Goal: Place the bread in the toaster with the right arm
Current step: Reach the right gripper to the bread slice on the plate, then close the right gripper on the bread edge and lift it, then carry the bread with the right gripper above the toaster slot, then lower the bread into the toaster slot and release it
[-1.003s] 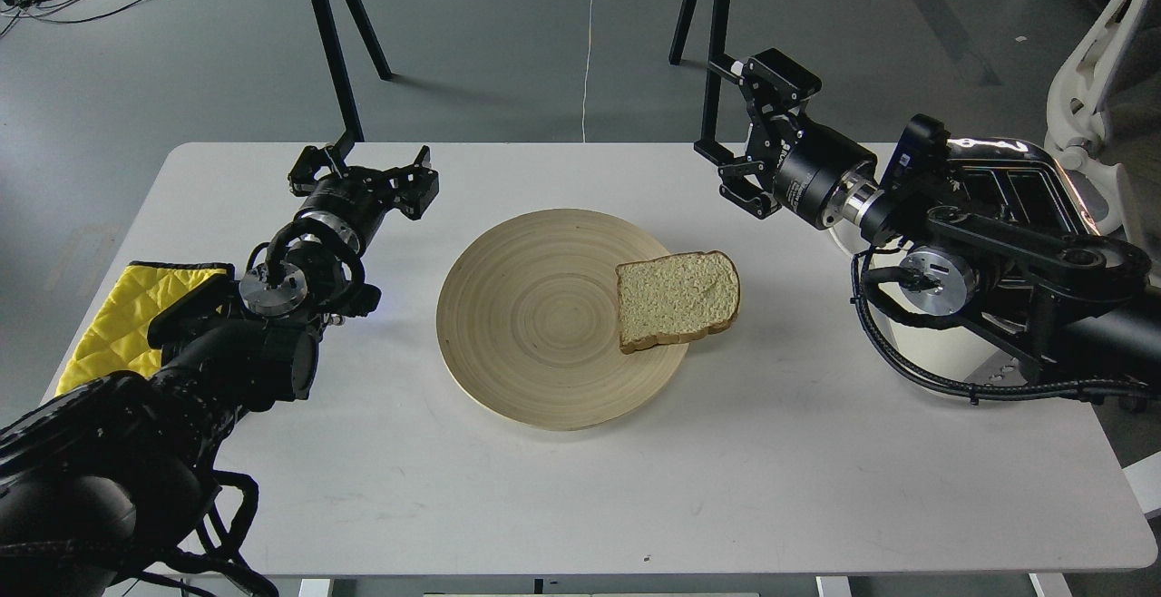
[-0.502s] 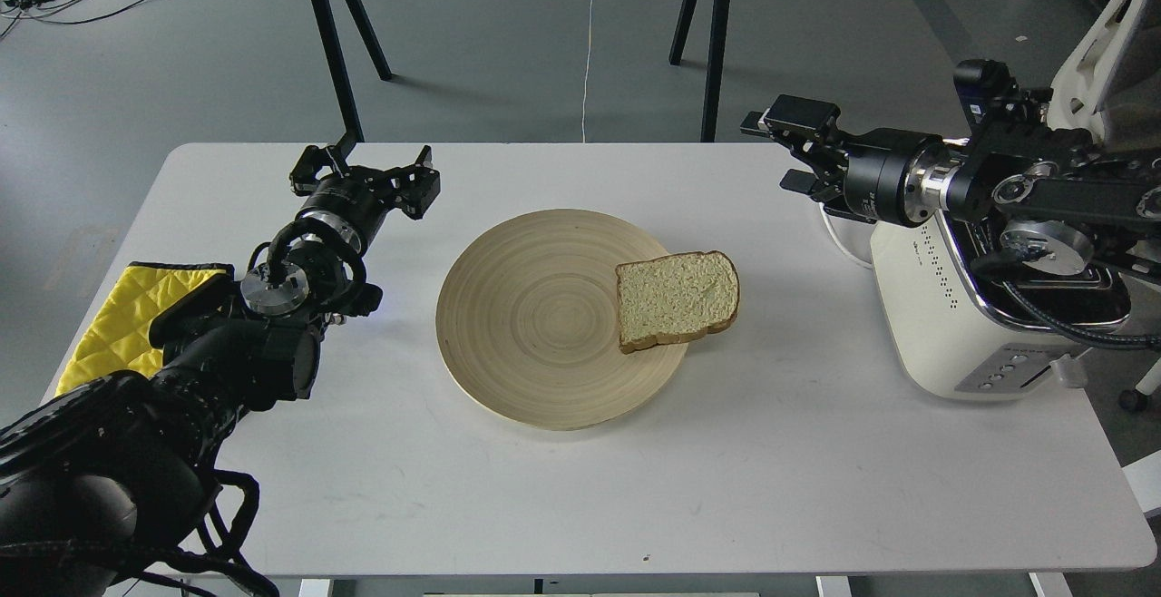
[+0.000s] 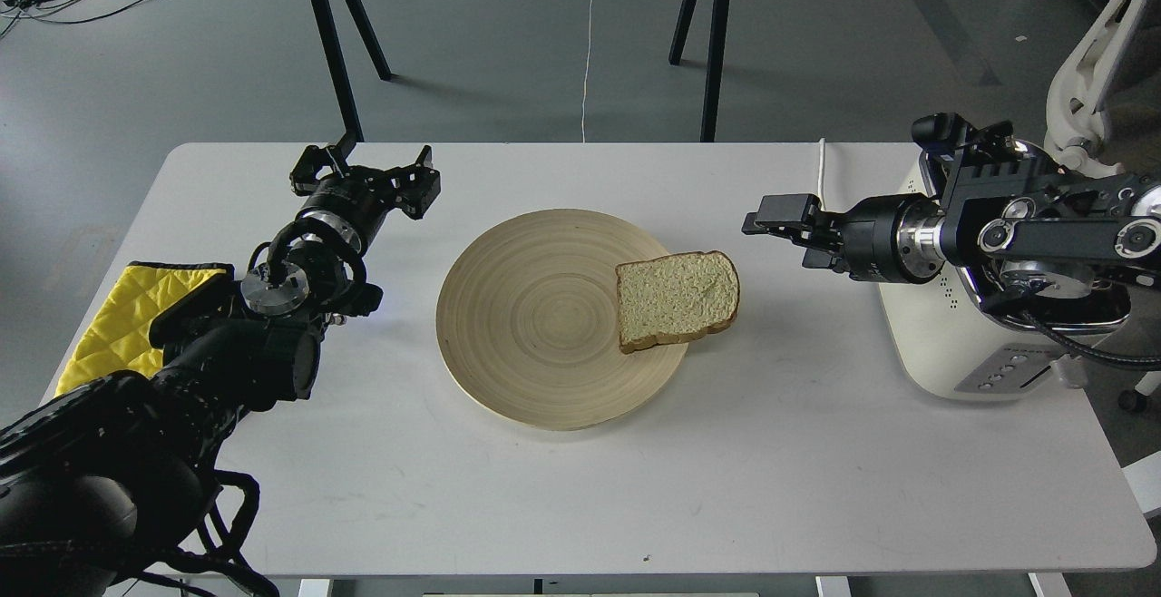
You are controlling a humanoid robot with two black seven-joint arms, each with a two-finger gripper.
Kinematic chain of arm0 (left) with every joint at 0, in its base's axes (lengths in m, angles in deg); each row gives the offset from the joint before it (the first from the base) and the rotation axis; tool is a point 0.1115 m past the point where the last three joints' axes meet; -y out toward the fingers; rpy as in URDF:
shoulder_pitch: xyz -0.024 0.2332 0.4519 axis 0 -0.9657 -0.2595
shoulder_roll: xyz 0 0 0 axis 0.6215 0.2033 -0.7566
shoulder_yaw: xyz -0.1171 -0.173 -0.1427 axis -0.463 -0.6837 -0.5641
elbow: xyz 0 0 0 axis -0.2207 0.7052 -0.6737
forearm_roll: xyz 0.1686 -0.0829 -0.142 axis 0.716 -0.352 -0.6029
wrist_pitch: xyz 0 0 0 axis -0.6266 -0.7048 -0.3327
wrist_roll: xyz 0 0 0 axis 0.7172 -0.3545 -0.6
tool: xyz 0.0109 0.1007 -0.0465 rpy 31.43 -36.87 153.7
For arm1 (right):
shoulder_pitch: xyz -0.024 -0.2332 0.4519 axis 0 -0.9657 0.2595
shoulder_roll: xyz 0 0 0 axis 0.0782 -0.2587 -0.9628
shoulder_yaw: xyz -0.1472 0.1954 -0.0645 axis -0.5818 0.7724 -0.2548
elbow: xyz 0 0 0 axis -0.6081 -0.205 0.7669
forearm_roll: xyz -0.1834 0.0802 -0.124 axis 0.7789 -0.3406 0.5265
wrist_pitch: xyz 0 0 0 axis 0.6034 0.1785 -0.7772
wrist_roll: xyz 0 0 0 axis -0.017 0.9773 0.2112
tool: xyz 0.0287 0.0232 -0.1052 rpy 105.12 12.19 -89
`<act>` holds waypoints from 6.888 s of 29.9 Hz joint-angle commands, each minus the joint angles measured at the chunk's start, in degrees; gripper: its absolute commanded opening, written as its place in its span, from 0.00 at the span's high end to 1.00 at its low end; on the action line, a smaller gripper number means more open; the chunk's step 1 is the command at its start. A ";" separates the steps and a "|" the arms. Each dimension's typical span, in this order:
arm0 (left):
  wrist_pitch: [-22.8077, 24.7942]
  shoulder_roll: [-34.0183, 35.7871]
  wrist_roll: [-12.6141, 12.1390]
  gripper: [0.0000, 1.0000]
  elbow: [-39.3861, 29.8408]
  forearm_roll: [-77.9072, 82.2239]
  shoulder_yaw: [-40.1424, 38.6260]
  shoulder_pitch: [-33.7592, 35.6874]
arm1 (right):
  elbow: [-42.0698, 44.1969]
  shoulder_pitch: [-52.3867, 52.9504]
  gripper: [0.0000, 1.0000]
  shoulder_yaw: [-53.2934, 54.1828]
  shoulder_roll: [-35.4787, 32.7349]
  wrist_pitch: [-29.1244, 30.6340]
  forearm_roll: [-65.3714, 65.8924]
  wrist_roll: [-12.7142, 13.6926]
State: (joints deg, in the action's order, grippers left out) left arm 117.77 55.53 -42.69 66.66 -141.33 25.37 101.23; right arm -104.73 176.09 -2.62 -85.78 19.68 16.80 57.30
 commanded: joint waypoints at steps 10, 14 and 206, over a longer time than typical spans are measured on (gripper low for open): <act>0.00 0.00 0.00 0.00 0.03 0.00 0.00 0.00 | 4.52 -5.94 0.03 0.40 5.46 -2.66 -1.08 0.30; 0.00 0.00 0.00 0.00 -0.05 0.00 0.00 0.00 | 6.10 -7.87 0.04 0.76 7.13 -3.54 -1.17 0.30; 0.00 0.18 0.00 0.00 -0.05 0.00 0.00 0.00 | -17.36 42.31 0.61 -45.04 -12.02 -4.95 12.01 0.30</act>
State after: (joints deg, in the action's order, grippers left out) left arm 117.77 55.71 -42.70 66.60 -141.33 25.37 101.23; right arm -122.24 218.84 -48.56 -97.71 14.96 29.12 57.59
